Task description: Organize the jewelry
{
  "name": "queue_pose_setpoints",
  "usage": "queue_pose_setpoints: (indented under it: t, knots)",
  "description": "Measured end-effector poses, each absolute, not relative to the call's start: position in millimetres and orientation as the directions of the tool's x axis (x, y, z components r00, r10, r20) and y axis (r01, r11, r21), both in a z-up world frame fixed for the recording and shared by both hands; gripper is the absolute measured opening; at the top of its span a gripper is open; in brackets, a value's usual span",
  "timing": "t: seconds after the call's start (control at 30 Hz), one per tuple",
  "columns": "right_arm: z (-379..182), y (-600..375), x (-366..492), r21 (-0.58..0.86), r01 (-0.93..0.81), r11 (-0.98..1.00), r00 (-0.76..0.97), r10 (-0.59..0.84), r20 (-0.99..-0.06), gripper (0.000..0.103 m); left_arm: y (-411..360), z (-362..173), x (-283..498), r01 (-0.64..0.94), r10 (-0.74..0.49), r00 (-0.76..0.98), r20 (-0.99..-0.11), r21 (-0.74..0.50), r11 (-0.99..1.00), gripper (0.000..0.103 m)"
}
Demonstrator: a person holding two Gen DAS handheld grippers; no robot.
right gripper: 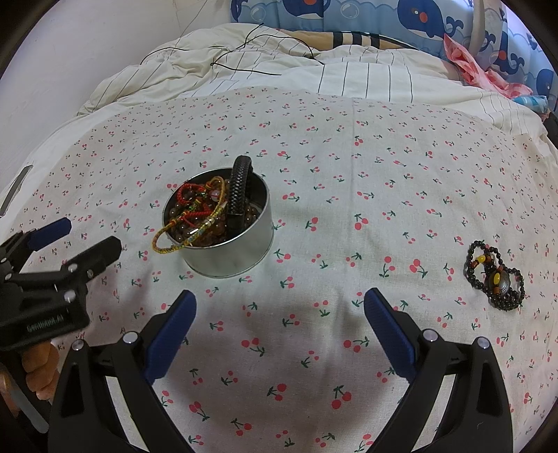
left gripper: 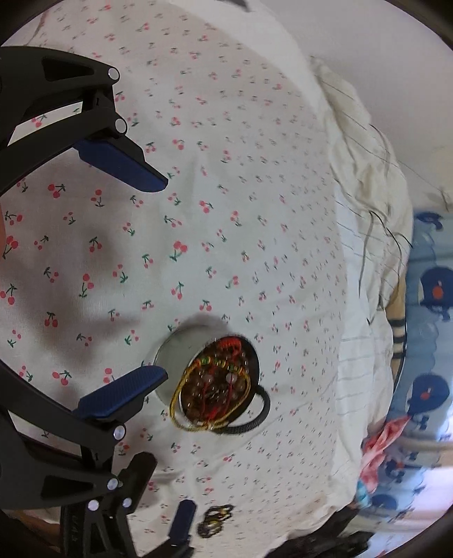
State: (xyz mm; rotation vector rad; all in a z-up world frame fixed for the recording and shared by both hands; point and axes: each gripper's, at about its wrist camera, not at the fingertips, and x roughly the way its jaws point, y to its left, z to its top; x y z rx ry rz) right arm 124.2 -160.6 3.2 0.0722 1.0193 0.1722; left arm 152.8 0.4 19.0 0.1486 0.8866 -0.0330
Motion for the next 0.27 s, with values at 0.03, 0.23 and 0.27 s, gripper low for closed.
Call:
queue_pose_setpoints:
  t: [0.03,0.23,0.27]
  knots:
    - [2.8,-159.8,124.4,0.14,-0.11,0.984,0.512,0.177,-0.841,0.093,-2.4,18.5,153.6,0.1,0.036,0.624,-0.781,0.126,0.987,0.096]
    - [1.4,-160.1,123.8,0.137,-0.112,0.984,0.513,0.175,-0.841,0.093,-5.1,11.4,157.1,0.118,0.037,0.575,-0.817,0.128,0.985,0.096]
    - [1.7,-159.8,124.3,0.136,-0.113,0.984,0.513,0.175,-0.841,0.093,-3.8,10.5,158.1,0.114,0.035,0.565,-0.824,0.121,0.986,0.096]
